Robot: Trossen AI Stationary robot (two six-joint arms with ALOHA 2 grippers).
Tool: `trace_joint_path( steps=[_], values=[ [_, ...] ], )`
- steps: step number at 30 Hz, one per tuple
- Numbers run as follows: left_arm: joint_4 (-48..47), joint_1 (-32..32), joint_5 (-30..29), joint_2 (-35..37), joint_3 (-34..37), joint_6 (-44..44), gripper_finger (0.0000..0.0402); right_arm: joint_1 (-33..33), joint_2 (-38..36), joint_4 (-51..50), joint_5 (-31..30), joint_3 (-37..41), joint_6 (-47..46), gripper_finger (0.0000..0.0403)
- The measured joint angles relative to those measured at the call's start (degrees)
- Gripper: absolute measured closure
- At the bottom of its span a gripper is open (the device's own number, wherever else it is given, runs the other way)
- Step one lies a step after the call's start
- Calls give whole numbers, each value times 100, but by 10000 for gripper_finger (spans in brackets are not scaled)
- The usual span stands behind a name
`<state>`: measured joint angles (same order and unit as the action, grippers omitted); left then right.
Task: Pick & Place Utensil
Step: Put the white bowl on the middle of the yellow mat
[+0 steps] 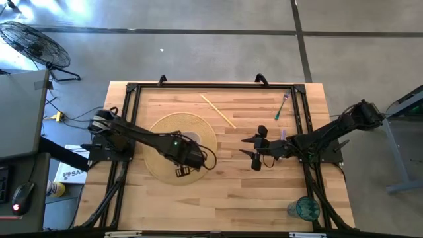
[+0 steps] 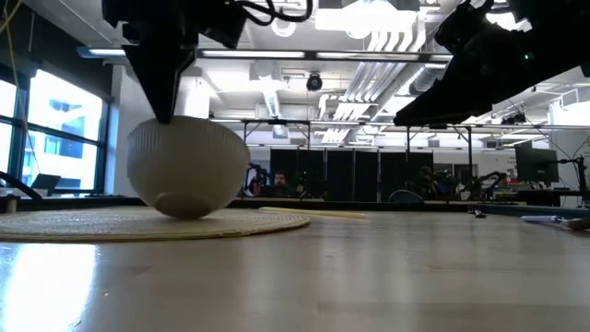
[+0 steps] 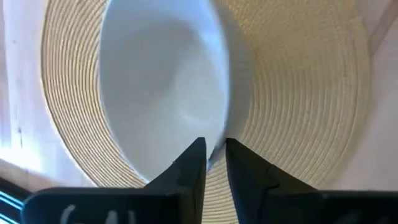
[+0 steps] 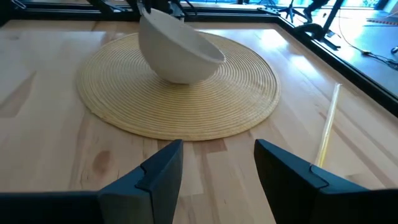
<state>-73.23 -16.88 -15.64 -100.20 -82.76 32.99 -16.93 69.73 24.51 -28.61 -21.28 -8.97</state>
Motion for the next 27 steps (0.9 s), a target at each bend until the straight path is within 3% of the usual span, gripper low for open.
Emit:
trace_joint_path(
  steps=[6,27],
  values=[
    [169,-2,9,-22,466,179,332,0,0,3,1,0,0,210],
    [152,-2,268,-22,479,-271,332,0,0,12,235,0,0,210]
  ],
)
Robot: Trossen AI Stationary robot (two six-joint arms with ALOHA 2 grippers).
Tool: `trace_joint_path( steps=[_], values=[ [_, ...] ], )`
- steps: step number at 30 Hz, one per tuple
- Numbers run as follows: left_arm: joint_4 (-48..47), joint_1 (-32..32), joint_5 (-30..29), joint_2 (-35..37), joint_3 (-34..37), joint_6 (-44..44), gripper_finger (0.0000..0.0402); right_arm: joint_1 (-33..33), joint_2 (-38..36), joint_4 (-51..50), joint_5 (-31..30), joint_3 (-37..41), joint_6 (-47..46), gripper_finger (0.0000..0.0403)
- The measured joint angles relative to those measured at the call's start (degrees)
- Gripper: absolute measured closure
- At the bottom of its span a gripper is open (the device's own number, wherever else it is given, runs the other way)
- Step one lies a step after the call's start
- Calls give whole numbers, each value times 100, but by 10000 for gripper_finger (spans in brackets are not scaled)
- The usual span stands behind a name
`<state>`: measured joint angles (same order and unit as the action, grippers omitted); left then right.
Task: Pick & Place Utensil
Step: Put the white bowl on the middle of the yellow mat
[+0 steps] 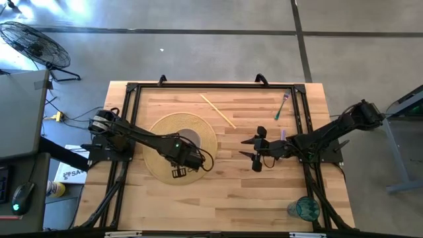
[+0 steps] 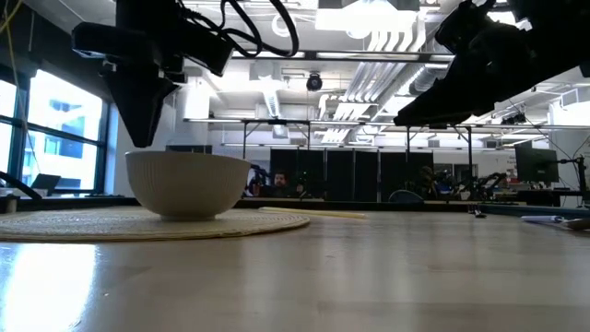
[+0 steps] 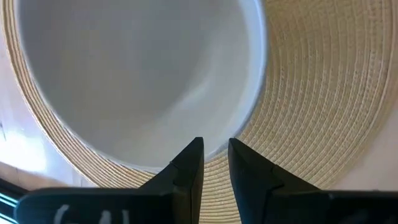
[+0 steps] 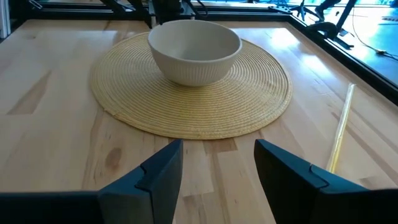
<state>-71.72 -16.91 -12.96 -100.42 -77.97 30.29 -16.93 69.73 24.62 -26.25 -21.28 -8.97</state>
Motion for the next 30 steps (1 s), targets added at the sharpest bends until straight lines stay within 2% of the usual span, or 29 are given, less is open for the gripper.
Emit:
trace_joint_path(
  steps=[8,12,16,24,27,30],
  values=[
    [169,50,-446,0,53,180,332,0,0,0,7,0,-16,210],
    [110,494,-22,0,316,613,332,0,0,1,10,0,-120,210],
    [133,869,-5,0,398,692,332,0,0,2,27,0,-123,210],
    [-47,903,371,0,418,434,332,0,0,4,207,0,-130,210],
    [-65,907,477,0,649,389,332,0,0,4,285,0,-133,210],
    [-200,904,342,0,835,440,332,0,0,4,285,0,-142,210]
  ],
)
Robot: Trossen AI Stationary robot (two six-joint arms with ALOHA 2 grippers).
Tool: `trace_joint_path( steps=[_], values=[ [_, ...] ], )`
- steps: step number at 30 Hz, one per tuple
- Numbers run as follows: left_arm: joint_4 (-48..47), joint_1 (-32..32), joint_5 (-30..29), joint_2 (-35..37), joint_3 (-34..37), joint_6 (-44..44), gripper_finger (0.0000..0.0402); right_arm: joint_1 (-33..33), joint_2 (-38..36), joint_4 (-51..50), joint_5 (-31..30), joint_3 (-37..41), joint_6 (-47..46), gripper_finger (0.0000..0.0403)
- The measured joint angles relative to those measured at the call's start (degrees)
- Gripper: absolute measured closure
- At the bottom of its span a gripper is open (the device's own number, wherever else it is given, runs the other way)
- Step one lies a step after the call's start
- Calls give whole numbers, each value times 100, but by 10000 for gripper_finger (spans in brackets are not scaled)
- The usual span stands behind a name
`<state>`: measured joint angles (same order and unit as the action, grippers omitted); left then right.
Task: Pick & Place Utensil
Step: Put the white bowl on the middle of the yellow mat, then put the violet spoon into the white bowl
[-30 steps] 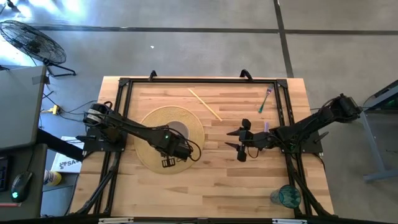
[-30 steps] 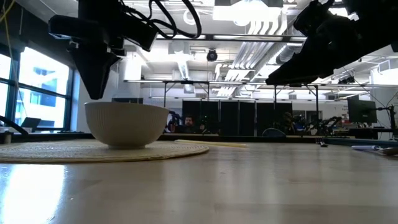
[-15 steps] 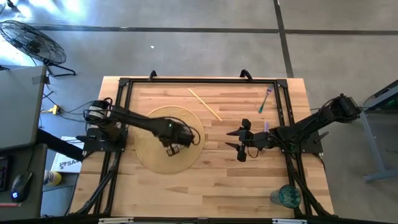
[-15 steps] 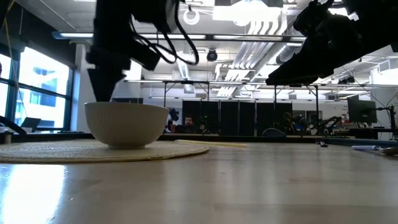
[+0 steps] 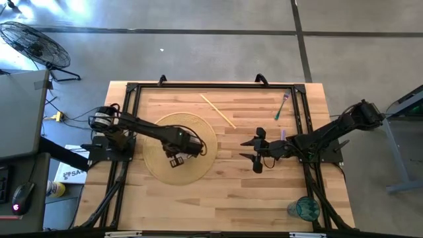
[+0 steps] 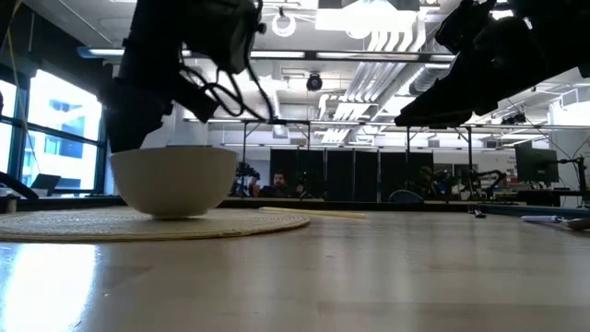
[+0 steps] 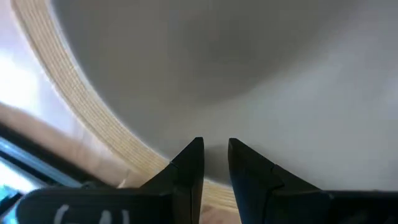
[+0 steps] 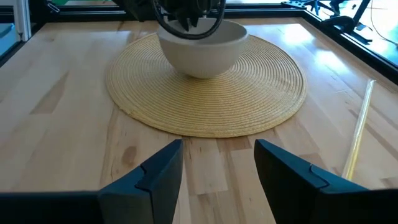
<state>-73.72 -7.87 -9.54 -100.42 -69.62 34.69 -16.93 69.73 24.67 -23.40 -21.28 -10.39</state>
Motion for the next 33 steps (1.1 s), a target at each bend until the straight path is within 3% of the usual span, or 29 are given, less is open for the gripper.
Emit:
trace_joint_path(
  steps=[16,21,25,28,33],
  values=[
    [-127,-1,-348,100,74,271,332,2,0,0,-33,0,11,210],
    [89,-111,-443,648,21,404,332,2,0,0,-45,-2,75,210],
    [946,-363,-815,1400,106,470,332,2,-12,-190,-60,-79,269,210],
    [2012,-546,-980,1947,422,312,332,0,-37,-1327,-151,-521,-37,210],
    [3962,-766,-1200,2729,1392,17,332,-29,-8,-4741,-337,-1802,-1279,210]
  ],
)
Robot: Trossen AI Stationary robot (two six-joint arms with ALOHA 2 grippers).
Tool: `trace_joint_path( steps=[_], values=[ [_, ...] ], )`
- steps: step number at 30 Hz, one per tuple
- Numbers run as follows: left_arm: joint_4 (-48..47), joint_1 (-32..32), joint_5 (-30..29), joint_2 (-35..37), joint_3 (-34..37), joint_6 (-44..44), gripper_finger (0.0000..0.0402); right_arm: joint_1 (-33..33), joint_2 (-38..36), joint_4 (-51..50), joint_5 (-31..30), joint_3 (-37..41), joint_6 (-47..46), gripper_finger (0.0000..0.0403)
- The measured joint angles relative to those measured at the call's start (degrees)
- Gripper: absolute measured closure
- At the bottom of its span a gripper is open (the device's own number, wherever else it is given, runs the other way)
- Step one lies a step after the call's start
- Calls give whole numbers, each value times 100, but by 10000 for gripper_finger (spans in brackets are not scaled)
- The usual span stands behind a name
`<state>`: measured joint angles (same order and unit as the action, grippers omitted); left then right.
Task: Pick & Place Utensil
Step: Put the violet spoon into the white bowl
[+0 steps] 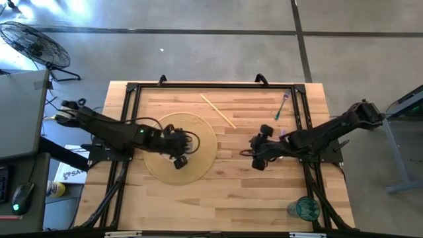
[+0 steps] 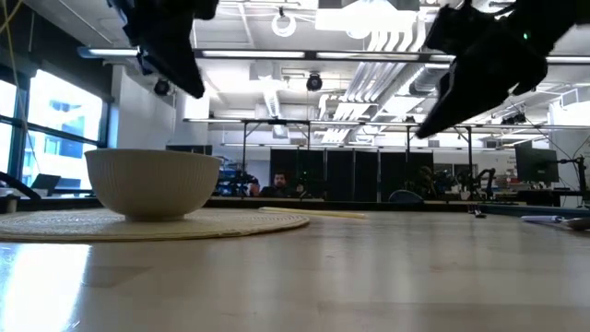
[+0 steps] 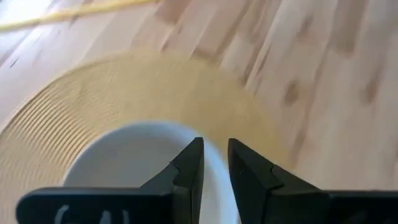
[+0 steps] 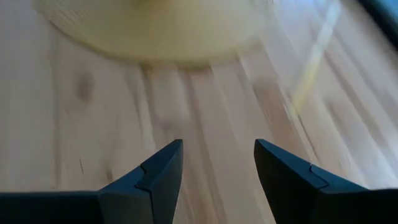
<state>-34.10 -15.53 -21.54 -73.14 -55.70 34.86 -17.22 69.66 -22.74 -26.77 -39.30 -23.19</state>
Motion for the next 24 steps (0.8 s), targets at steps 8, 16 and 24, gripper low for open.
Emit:
trace_joint_path(
  steps=[8,16,24],
  values=[
    [1788,-26,-321,351,857,-670,332,40,-1,-3656,316,-1039,-2577,210],
    [2983,-26,-421,356,903,-2077,332,81,-1,-4926,144,-784,-4804,210],
    [4443,-24,-322,798,2165,-2262,332,265,-21,-4908,301,-298,-5477,210]
  ],
)
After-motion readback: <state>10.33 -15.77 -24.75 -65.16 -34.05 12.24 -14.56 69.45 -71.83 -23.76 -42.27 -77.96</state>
